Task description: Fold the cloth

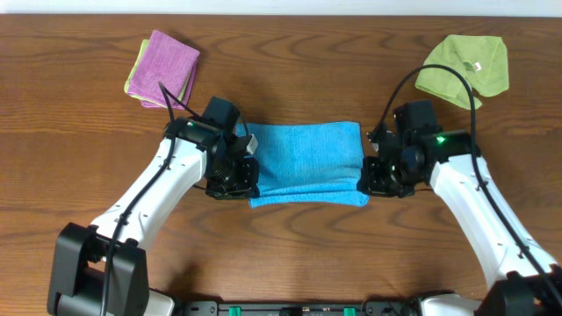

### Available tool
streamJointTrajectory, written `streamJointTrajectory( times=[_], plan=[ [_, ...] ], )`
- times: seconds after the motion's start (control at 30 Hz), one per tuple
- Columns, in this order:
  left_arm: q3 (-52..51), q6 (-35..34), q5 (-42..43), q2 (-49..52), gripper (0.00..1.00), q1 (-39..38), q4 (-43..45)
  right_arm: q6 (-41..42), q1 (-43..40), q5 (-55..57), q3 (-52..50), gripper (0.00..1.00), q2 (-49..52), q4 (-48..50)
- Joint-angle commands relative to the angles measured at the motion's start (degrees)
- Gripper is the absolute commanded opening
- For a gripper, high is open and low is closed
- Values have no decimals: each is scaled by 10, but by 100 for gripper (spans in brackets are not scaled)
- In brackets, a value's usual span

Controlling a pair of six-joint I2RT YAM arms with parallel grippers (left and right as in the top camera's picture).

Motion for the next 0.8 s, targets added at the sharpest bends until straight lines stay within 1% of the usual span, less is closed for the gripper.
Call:
streamJointTrajectory(
  times=[0.0,0.13,0.27,0.47,0.77],
  plan=[
    [-5,-14,-44,-4,6,5,8,-10,-7,54,-8,2,-6,18],
    [-5,-45,-49,-4,6,5,42,-3,-7,68,-8,1,-6,72],
    [-5,-85,-82,-4,6,6,82,-2,-7,99,-8,1,-4,141],
    [-5,-118,-127,-3,6,6,130,-2,-7,113,-8,1,14,231],
    [-5,-169,-169,-3,6,5,179,-2,-7,113,-8,1,73,296]
  ],
)
